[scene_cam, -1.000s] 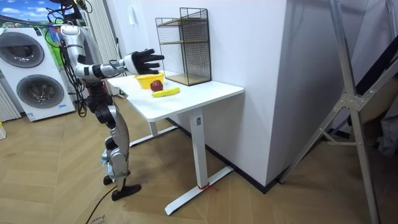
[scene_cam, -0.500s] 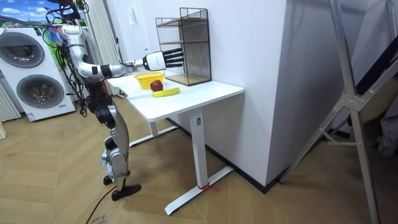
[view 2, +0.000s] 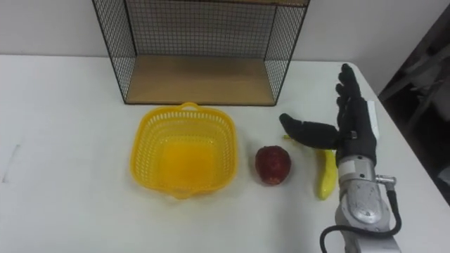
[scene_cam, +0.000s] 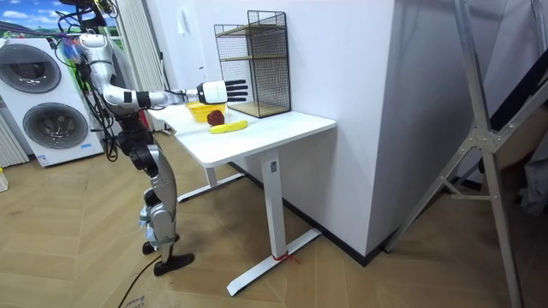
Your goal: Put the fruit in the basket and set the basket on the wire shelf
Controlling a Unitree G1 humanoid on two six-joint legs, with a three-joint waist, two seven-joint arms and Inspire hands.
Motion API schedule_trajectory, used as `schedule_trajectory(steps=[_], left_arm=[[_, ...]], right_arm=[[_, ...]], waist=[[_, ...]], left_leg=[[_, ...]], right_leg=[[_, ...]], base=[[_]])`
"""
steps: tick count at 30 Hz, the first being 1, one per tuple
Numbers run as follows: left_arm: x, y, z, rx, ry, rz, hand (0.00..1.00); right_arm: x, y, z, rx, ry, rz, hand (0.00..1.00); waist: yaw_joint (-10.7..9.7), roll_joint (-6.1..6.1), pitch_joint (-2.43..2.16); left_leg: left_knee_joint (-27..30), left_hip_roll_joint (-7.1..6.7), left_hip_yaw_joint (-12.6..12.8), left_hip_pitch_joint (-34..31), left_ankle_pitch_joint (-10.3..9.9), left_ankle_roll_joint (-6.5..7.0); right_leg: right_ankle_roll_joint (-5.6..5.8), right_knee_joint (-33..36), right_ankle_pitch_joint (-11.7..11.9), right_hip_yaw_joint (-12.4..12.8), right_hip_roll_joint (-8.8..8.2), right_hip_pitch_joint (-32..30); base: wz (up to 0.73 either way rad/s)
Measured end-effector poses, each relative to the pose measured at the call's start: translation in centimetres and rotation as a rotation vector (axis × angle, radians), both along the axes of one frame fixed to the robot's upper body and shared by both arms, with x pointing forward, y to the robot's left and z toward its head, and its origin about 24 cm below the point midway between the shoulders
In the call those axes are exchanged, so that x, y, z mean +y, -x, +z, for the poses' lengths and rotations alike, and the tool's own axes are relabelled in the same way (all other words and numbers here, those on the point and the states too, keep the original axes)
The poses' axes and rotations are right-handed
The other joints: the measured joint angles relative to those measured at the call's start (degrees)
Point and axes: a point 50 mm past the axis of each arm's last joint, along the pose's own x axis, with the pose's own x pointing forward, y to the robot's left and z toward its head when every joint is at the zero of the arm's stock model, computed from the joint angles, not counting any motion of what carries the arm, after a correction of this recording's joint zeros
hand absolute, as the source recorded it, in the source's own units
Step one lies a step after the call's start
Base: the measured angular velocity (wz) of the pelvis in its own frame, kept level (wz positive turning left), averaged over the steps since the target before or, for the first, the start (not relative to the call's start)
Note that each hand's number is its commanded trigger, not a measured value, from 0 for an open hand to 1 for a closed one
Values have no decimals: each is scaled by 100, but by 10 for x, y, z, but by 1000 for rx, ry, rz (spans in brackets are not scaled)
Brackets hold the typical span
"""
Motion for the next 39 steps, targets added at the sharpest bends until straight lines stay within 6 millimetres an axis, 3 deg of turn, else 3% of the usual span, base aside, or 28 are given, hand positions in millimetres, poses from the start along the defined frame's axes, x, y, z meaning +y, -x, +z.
schedule_trajectory(steps=[7,15,21,28,39], left_arm=[[0,1,0,13,-2,4,0],[-1,-1,-1,16,21,-6,0],[-2,-2,-1,19,40,-8,0],[-3,-1,-1,33,55,-6,0],[-4,4,-3,66,74,-10,0]], right_arm=[[8,2,-15,88,22,80,0],[10,3,-17,110,46,124,0],[12,3,-19,126,86,162,0],[17,16,-37,225,76,224,0],[16,24,-50,294,92,245,0]], waist=[[0,-24,-23],[1,17,-2],[-3,47,-16],[0,75,-28],[1,74,-30]], left_leg=[[49,1,-2,3,0,0],[82,1,-2,-12,0,0],[85,1,-3,-17,0,0],[79,3,-16,-22,0,0],[84,0,-55,-34,0,0]], right_leg=[[-5,4,4,-2,0,17],[-8,1,26,-1,-1,23],[-6,-21,34,6,2,34],[-3,-95,57,-3,6,80],[-1,-95,59,-52,2,86]], base=[[0],[0],[0],[1],[2]])
